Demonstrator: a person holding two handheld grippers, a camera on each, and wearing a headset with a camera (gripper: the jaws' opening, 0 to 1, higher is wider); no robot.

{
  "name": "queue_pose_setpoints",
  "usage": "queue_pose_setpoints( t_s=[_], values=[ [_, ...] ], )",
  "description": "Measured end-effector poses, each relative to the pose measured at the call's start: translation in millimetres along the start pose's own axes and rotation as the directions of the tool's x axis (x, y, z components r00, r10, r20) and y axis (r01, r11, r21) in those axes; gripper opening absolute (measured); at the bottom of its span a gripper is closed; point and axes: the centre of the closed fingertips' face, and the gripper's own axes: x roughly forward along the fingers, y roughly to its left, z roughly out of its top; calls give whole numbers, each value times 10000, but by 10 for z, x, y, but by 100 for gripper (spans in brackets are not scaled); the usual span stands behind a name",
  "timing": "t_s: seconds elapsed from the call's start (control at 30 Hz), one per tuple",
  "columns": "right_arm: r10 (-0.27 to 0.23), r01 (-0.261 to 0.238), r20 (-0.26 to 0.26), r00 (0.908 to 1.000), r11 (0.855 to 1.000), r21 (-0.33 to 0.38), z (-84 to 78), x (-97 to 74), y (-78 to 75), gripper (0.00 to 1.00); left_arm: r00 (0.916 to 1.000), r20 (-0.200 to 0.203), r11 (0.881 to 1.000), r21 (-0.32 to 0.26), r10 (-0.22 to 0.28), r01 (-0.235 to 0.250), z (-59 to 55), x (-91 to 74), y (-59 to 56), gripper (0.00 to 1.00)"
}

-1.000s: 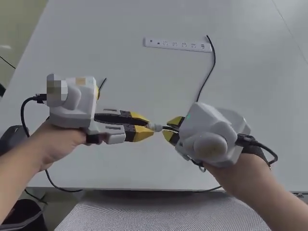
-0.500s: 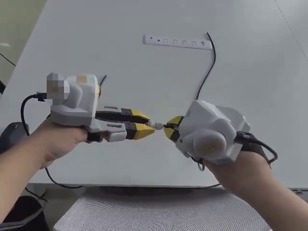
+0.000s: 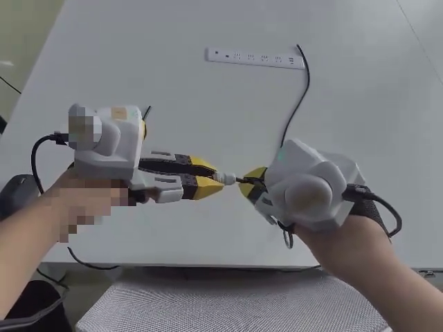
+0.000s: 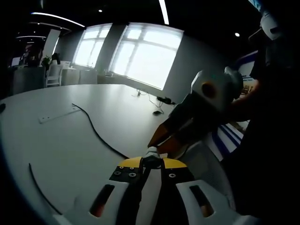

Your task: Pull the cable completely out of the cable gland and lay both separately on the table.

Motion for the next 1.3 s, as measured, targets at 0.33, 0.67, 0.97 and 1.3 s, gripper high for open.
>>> queue_pose_setpoints(
  t_s=[0.33, 0.67, 0.97, 1.3],
  values=[
    [-80, 91, -94, 9999, 9929, 1182, -150, 7, -104, 0, 10000, -40, 10000, 53, 50, -49, -2, 18, 7, 15],
    [-200, 318, -441, 9988, 9574, 2870, -451, 46, -238, 0, 9998, -124, 9999, -48, 131, -131, -17, 20, 35, 15],
    [-321, 739, -917, 9953, 8624, 5009, -781, 90, -395, 0, 9998, -143, 9998, -114, 145, -147, -21, 27, 50, 15],
    [-134, 760, -1098, 9939, 8034, 5905, -940, 110, -353, 1, 9996, -268, 9998, -163, 126, -130, -71, 22, 36, 15]
  ],
)
